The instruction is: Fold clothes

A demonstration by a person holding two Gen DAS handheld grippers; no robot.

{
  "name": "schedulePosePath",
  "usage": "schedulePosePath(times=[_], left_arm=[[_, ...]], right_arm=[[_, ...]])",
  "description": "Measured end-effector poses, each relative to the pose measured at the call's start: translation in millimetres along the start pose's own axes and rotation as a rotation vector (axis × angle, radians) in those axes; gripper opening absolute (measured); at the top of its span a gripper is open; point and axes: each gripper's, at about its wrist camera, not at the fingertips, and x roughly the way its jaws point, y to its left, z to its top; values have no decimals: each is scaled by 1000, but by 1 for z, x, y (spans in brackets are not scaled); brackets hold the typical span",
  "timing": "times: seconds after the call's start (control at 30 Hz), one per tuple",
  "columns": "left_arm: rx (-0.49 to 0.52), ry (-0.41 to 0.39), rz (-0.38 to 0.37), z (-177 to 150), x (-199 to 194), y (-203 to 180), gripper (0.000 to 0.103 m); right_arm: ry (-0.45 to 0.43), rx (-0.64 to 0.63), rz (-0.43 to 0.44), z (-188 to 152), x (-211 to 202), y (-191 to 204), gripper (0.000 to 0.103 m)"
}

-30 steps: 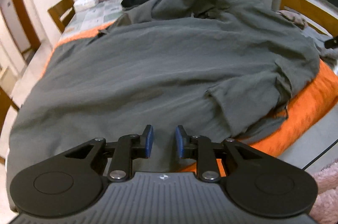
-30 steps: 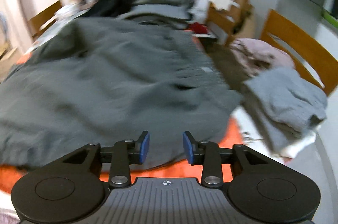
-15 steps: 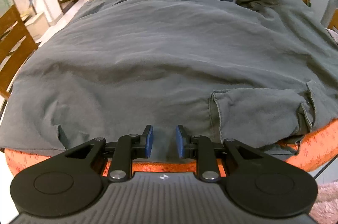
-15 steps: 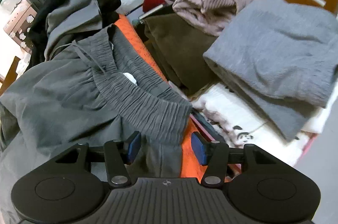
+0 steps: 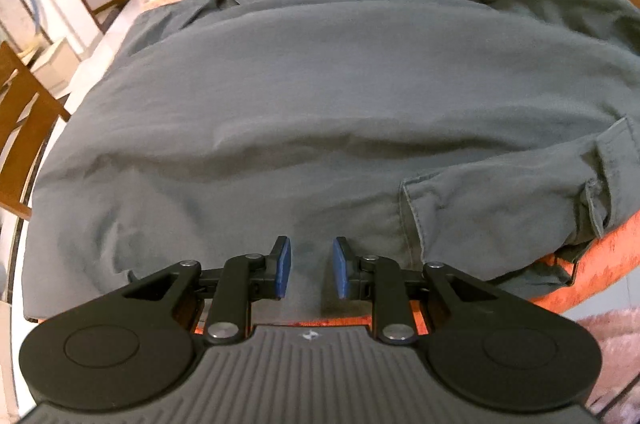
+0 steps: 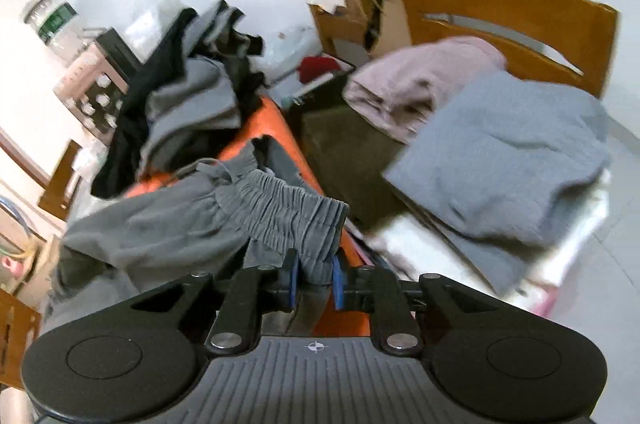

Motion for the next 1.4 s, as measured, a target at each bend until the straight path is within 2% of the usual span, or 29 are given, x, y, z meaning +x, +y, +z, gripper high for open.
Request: schedulePosePath(times=[0.17, 0.27, 0.37, 0.4, 0.43, 0.5, 0.67, 0.77, 0.87, 0.93, 1.07, 1.13, 1.2, 1.3, 1.4], left_arm=[[25, 6, -2, -4, 6, 1, 27], [8, -24, -33, -4, -7, 4, 27], [-9, -91, -98, 1, -32, 3, 27], [-8, -109, -120, 4, -37, 0, 27], [-6, -126, -143, 7, -42, -3, 27], [4, -154, -183, 14, -49, -11, 27], [89, -121, -207, 23, -32, -44, 27], [129, -84, -197, 19, -12, -55, 27], [157, -65, -188, 15, 1, -64, 25], [155, -62, -199, 18, -3, -63, 25], [107, -91, -248, 22, -22, -50, 25], [97, -86, -241, 21, -22, -46, 25], [80, -75, -248, 20, -18, -39, 25], [77, -57, -275, 15, -10, -35, 25], [102, -68, -277, 7, -4, -37, 24]], right_arm=[[57, -29, -95, -32, 44, -19, 20], [77, -80, -124, -36, 66, -17, 24], [93, -138, -123, -33, 59, -15, 29], [84, -167, -128, -31, 50, -12, 40], [71, -198, -138, -29, 39, -8, 47], [35, -279, -150, -24, 19, 2, 49], [27, -443, 45, -23, -6, 38, 48], [69, -532, 225, -37, -2, 65, 48], [130, -609, 358, -59, 8, 96, 47], [169, -659, 416, -74, 15, 117, 34], [218, -755, 549, -101, 22, 163, 21], [231, -779, 592, -109, 26, 183, 19], [250, -807, 599, -118, 32, 198, 18], [305, -853, 575, -134, 49, 213, 18], [365, -866, 519, -151, 67, 211, 17]])
